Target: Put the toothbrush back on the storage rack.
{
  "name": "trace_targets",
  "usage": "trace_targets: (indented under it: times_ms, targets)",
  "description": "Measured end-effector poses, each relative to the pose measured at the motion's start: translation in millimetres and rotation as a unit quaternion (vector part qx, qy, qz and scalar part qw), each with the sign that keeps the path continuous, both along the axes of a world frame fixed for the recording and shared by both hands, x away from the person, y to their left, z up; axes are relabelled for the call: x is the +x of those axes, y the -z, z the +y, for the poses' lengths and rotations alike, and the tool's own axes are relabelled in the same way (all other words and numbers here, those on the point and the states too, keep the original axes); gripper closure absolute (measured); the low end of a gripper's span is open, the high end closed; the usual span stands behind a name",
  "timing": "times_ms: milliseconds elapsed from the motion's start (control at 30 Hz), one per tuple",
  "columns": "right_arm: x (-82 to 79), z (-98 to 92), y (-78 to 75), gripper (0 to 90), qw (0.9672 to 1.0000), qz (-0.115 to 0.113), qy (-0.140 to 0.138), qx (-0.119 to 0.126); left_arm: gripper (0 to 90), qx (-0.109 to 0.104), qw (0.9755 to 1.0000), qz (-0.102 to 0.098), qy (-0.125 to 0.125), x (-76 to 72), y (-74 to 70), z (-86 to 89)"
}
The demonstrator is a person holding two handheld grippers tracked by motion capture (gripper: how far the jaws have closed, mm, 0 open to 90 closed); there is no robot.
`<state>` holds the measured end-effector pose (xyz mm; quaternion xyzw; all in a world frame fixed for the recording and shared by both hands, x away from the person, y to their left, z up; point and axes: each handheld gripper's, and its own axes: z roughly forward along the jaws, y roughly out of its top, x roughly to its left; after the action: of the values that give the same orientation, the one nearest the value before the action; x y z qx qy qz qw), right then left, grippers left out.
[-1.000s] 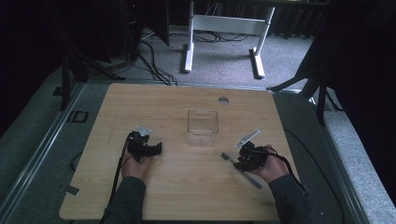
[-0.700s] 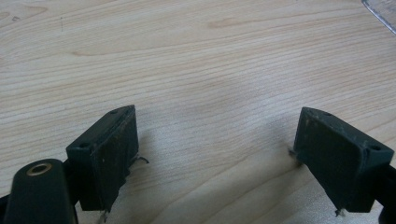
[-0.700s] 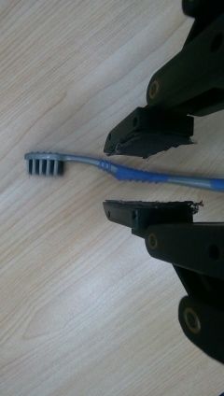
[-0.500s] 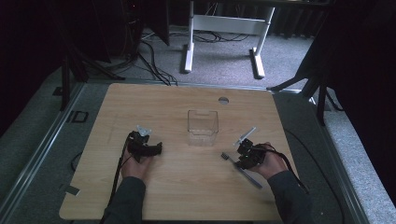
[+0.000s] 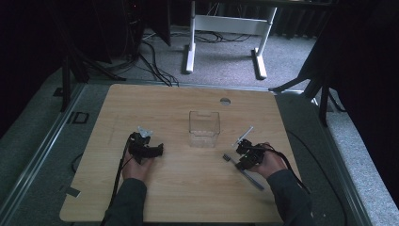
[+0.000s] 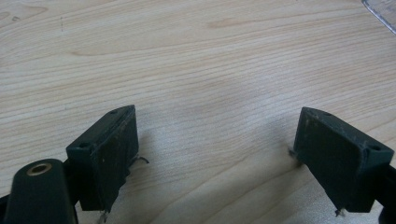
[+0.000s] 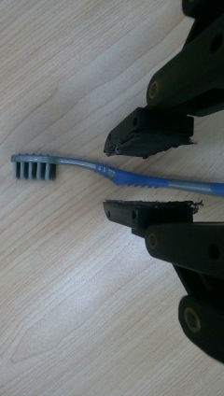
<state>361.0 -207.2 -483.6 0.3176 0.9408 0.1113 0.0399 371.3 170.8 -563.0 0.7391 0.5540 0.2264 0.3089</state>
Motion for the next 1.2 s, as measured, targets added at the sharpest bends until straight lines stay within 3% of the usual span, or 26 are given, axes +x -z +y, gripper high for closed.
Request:
trace_targets:
  times_ms: [1200]
  targets:
    - [7.6, 1.2, 15.0, 69.8, 0.9992, 0.031, 0.006, -0.022, 14.3, 0.000, 1.0000, 0.000, 0.000, 0.0, 0.0, 0.0]
